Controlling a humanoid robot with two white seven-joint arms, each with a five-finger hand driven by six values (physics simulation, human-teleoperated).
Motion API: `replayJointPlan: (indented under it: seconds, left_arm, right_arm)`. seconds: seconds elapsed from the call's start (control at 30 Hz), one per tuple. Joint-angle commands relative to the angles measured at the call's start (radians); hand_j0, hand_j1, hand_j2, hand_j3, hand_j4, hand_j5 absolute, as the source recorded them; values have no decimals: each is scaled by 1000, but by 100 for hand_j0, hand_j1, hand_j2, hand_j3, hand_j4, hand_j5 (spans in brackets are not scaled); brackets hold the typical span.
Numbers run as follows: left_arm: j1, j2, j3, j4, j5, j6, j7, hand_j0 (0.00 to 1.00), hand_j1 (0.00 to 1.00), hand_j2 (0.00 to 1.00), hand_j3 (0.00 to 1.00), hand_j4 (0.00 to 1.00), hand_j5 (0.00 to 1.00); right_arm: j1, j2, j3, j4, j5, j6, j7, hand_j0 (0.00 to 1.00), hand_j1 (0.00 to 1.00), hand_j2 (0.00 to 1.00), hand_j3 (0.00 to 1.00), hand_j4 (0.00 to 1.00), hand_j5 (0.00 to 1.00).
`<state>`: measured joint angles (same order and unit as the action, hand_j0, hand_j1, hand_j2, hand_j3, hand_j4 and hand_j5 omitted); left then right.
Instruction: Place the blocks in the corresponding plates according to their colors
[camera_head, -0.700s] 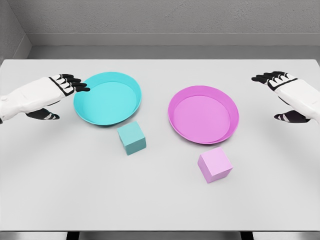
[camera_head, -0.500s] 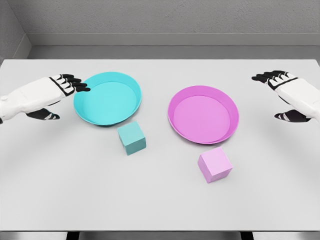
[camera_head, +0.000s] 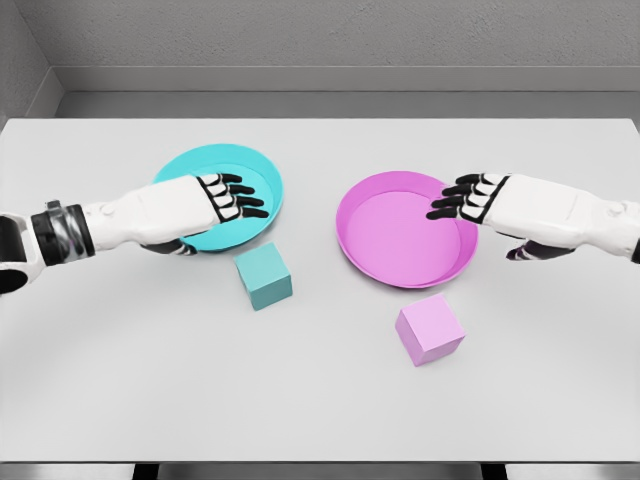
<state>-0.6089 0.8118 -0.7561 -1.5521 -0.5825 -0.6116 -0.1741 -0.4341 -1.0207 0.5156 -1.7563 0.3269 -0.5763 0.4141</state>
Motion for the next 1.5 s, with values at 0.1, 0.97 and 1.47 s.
replayJointPlan:
  seconds: [0.1,0.97,1.47]
  left_arm:
    - [-29,-43,-95,1,-34,1,-1,100,100,100,100,100,100]
    - [-138,-111,-264,69,-102,1,-13,100,100,100,100,100,100]
    - [-132,-98,-264,30,-94,1,-13,100,100,100,100,100,100]
  right_arm:
    - [2,10,61,1,-11,-35,48,100,100,100,100,100,100]
    - [-115,77,195,0,-6,-35,197,100,100,100,100,100,100]
    - [-129,91,216,-2,-6,-35,197,100,100,100,100,100,100]
